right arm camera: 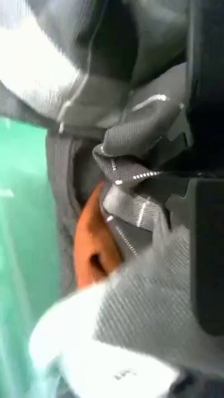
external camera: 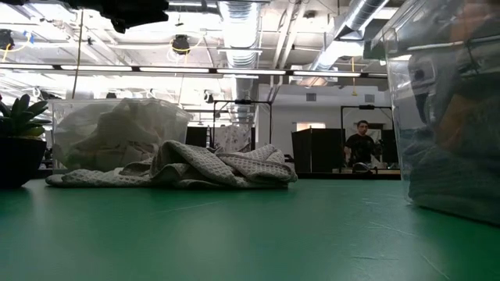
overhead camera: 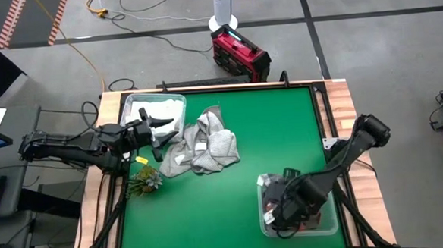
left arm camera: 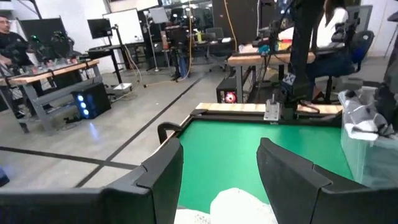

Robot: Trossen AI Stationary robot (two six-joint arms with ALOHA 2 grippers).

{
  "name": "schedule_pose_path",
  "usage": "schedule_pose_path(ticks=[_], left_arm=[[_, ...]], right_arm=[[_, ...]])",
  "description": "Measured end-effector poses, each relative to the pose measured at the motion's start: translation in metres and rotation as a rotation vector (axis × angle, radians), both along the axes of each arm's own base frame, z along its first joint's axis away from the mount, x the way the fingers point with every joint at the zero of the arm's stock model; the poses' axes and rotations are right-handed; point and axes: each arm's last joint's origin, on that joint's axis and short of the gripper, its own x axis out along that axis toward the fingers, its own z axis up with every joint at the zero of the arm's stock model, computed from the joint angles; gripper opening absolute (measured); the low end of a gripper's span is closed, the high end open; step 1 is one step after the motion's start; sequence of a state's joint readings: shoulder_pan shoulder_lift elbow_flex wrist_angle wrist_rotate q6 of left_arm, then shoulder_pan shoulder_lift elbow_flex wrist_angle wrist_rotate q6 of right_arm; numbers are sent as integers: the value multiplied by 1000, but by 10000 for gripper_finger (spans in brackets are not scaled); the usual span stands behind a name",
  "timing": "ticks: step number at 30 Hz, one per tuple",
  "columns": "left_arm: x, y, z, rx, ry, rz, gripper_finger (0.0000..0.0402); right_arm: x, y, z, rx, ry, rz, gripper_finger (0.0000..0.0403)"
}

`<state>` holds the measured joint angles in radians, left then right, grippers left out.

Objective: Sort towels by color in basket
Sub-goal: Put the gray checkered towel into the bottom transparent bin

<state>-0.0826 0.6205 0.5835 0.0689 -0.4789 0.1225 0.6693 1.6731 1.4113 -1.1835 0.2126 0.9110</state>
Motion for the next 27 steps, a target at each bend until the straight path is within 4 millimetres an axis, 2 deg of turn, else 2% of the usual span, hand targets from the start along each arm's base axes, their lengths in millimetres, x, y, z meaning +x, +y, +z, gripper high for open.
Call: schedule_pose_path(ticks=[6,11,16,19,27], left_arm=[[0,0,-1,4,8,0,196],[0,0,0,-3,3,0,196],[0,0,0,-6,1,0,196],[0,0,0,-8,0,0,196],[0,0,-1,-5,6,0,196]], right_arm=[[11,19,-36,-17,2,92,49],[10,20,-44,-26,46,55,52],[2,14,-22,57,7,-22,55],[-5,11,-5,127,-28,-48,71],[-25,-6,34,345,-28,-130,183]])
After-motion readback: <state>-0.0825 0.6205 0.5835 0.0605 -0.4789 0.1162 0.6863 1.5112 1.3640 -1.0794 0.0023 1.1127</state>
